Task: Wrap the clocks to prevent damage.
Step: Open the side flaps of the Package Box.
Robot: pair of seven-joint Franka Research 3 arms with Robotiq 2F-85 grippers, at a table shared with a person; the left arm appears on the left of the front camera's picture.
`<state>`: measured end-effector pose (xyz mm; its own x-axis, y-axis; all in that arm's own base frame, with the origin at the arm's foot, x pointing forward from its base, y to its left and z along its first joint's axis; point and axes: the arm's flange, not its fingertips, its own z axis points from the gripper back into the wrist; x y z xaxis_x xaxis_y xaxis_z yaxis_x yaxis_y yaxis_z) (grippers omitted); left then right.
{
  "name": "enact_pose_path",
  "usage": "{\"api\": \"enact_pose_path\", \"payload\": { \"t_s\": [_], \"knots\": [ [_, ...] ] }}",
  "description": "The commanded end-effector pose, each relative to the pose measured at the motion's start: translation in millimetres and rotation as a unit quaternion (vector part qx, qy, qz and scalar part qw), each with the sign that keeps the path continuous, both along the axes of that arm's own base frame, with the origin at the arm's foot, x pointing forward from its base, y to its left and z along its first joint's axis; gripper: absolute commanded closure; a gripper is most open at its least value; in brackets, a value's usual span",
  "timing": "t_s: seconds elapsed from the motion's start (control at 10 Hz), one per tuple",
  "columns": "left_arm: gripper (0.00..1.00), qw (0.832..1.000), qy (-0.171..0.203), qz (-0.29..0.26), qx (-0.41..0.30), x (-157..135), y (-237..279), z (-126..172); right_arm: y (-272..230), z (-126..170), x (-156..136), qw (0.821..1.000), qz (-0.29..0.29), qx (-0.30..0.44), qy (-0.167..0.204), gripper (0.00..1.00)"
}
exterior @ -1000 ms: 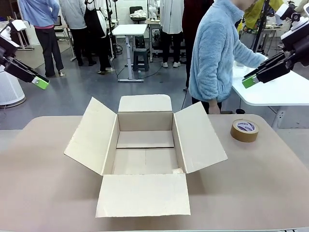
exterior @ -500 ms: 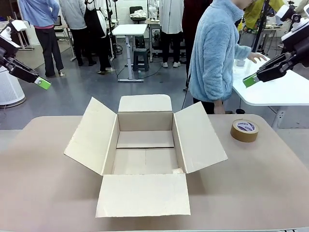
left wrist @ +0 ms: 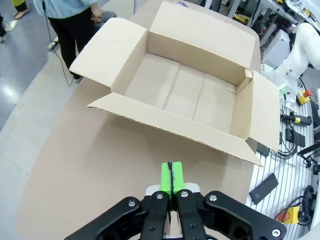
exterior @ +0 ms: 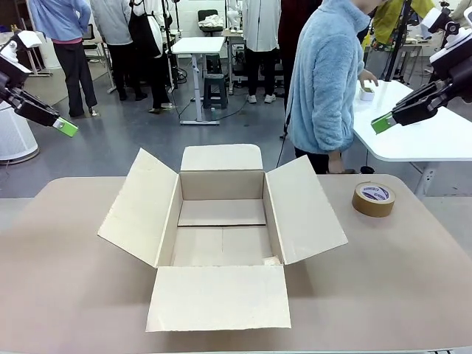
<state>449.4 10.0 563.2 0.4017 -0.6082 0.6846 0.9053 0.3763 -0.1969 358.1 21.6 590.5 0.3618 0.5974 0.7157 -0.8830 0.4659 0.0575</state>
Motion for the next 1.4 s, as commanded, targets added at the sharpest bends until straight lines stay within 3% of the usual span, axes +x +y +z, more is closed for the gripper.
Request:
{"api": "enact_pose_path", "payload": {
  "t_s": [0.0, 0.2, 0.4, 0.6, 0.9, 1.0, 1.1, 1.2, 1.3],
  "knots": [
    [1.0, 1.0, 0.002, 0.027, 0.005, -4, -4, 3, 7, 1, -5, 0.999, -0.031, -0.014, 0.021, 1.0],
    [1.0, 0.994, 0.024, 0.1, 0.042, -16, -33, 16, 57, 2, -12, 0.988, -0.138, -0.011, 0.075, 1.0],
    [1.0, 0.981, 0.054, 0.163, 0.089, -29, -84, 22, 111, -15, -12, 0.975, -0.181, -0.044, 0.122, 1.0],
    [1.0, 0.946, 0.097, 0.254, 0.178, -43, -149, 11, 160, -40, -8, 0.953, -0.243, -0.077, 0.164, 1.0],
    [1.0, 0.907, 0.121, 0.301, 0.269, -57, -211, -13, 185, -68, 9, 0.922, -0.316, -0.112, 0.194, 1.0],
    [1.0, 0.884, 0.132, 0.33, 0.302, -55, -221, -21, 183, -76, 16, 0.907, -0.344, -0.134, 0.204, 1.0],
    [1.0, 0.886, 0.137, 0.31, 0.315, -55, -221, -25, 184, -74, -4, 0.933, -0.29, -0.11, 0.185, 1.0],
    [1.0, 0.901, 0.105, 0.317, 0.276, -66, -217, -28, 184, -74, -4, 0.933, -0.29, -0.11, 0.185, 1.0],
    [1.0, 0.901, 0.105, 0.317, 0.276, -66, -217, -28, 184, -74, -4, 0.933, -0.29, -0.11, 0.185, 1.0]
  ]
}}
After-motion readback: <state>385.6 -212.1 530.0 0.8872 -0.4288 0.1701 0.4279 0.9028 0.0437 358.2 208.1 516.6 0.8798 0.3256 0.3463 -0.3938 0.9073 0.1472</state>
